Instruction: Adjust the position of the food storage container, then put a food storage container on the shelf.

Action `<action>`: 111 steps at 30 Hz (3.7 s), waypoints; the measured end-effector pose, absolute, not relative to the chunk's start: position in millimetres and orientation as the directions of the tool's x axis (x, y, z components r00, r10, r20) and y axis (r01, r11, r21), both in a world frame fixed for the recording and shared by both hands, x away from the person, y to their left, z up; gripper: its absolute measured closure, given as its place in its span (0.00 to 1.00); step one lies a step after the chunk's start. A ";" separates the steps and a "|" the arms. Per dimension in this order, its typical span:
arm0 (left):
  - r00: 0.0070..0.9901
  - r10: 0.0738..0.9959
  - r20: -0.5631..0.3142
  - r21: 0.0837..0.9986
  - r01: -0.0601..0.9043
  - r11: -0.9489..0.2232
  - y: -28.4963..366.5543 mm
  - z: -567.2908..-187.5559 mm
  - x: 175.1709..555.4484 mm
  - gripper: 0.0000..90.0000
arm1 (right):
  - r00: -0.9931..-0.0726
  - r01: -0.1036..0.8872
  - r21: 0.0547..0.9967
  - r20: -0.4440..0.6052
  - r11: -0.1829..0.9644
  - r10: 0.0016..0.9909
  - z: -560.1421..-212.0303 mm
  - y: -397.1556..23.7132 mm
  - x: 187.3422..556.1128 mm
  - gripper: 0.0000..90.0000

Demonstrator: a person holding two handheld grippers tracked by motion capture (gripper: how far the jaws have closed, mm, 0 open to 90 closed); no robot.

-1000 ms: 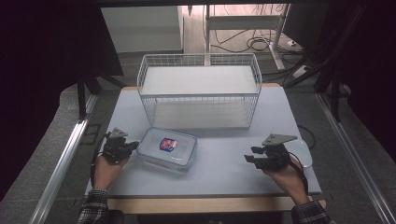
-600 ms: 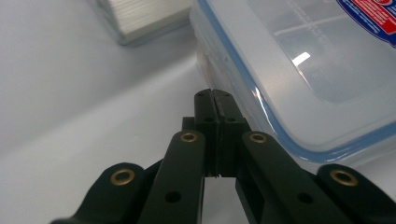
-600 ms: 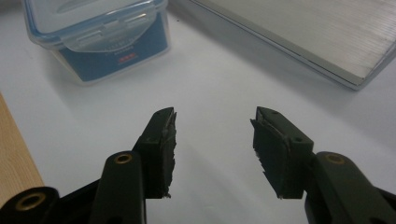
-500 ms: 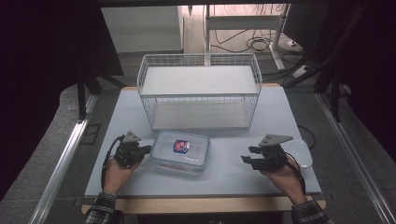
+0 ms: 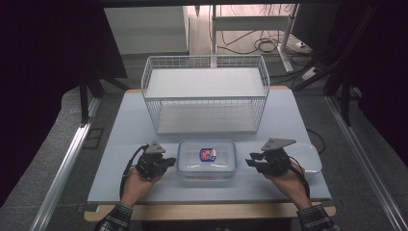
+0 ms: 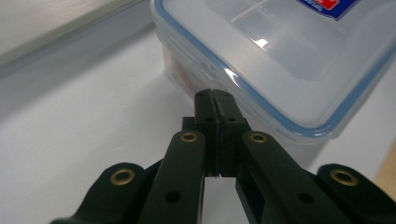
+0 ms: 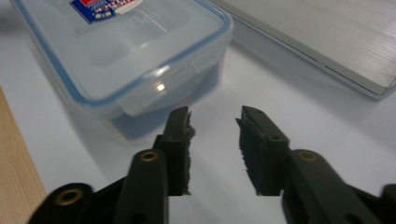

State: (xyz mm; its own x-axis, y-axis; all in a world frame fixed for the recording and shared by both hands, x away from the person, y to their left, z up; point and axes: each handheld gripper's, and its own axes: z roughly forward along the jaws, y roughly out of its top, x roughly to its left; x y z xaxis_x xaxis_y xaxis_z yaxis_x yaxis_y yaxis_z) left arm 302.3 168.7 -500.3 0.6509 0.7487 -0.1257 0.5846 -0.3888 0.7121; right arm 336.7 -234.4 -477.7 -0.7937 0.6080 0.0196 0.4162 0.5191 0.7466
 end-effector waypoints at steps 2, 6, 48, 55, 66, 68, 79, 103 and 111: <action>0.662 0.734 -0.149 0.717 0.584 -0.381 164.9 -501.6 302.9 1.00 | -0.794 0.419 0.744 0.023 0.520 0.607 -478.1 -233.6 337.8 0.78; 0.662 0.735 -0.150 0.715 0.586 -0.382 162.3 -502.6 305.4 1.00 | -0.793 0.419 0.737 0.013 0.530 0.609 -480.3 -229.2 341.8 0.85; 0.670 0.741 -0.048 0.790 0.479 -0.382 175.2 -507.3 267.2 0.06 | -0.788 0.378 0.806 0.022 0.454 0.616 -479.1 -241.1 326.6 0.18; 0.680 0.732 -0.045 0.782 0.479 -0.397 174.1 -505.1 271.6 0.02 | -0.784 0.374 0.817 0.027 0.438 0.620 -475.1 -239.5 327.9 0.10; 0.669 0.740 -0.068 0.772 0.505 -0.386 163.7 -490.3 286.4 0.05 | -0.805 0.389 0.791 0.043 0.471 0.592 -467.0 -220.8 327.5 0.04; 0.669 0.739 -0.075 0.778 0.503 -0.376 161.8 -487.5 290.0 0.05 | -0.801 0.409 0.783 0.062 0.469 0.596 -466.5 -218.4 329.9 0.07; 0.666 0.704 -0.247 0.740 0.599 -0.307 152.6 -499.5 319.6 0.10 | -0.802 0.495 0.727 0.172 0.476 0.572 -477.6 -201.9 355.4 0.11; 0.681 0.582 -0.445 0.672 0.683 -0.286 155.9 -505.1 309.3 0.32 | -0.698 0.702 0.604 0.476 0.378 0.535 -485.1 -210.1 360.9 0.39; 0.621 0.561 -0.547 0.662 0.731 -0.163 168.0 -509.8 300.8 0.51 | -0.680 0.716 0.612 0.507 0.335 0.529 -483.3 -219.4 349.7 0.50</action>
